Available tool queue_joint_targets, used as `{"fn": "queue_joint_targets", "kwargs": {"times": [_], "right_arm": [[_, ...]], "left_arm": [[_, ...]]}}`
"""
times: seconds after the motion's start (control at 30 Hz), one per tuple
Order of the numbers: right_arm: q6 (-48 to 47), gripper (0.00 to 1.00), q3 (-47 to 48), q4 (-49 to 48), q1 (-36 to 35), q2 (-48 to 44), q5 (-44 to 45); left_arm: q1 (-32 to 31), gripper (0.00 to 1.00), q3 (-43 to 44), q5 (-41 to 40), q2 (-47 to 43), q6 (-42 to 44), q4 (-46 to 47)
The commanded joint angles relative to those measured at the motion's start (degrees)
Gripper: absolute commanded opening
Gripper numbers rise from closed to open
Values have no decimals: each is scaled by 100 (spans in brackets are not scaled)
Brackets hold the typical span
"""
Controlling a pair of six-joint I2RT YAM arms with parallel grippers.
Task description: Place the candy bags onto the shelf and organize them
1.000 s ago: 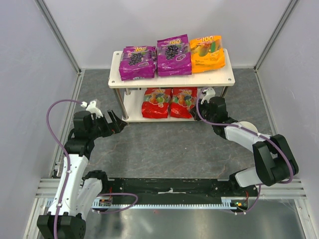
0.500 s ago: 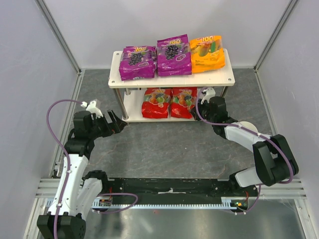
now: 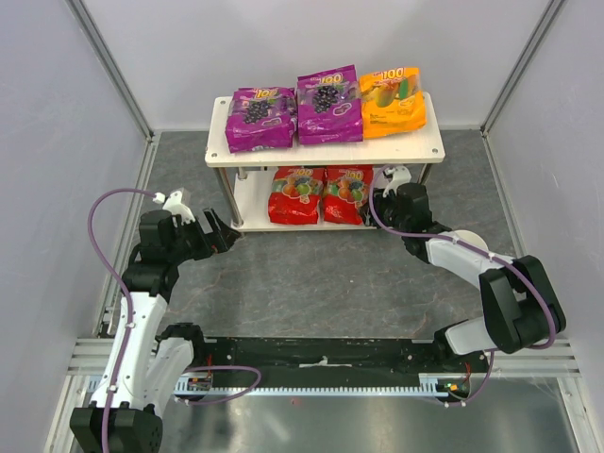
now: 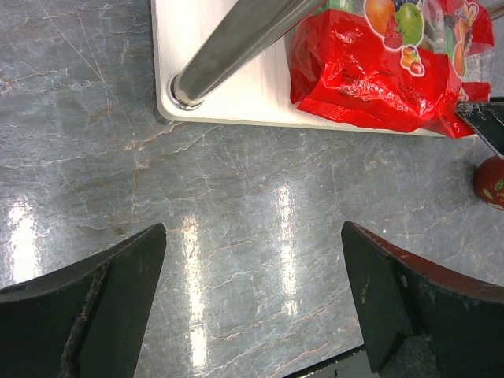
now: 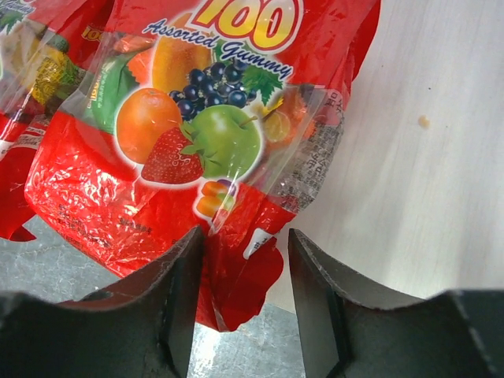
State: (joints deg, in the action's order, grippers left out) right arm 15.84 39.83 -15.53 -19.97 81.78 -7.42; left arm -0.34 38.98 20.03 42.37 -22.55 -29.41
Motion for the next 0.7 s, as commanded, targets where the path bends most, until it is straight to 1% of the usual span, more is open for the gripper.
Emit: {"fn": "queue_joint_targets", "kwargs": {"times": [0.0, 0.43, 0.67], "right_arm": [[113, 56, 112, 270, 37, -118, 197], [218, 66, -28, 331, 45, -426, 372], [253, 68, -151, 401, 45, -645, 478]], "left_arm": [[16, 99, 22, 133, -36, -119, 234], [25, 99, 22, 133, -27, -119, 234], [25, 99, 13, 133, -45, -127, 234]]}}
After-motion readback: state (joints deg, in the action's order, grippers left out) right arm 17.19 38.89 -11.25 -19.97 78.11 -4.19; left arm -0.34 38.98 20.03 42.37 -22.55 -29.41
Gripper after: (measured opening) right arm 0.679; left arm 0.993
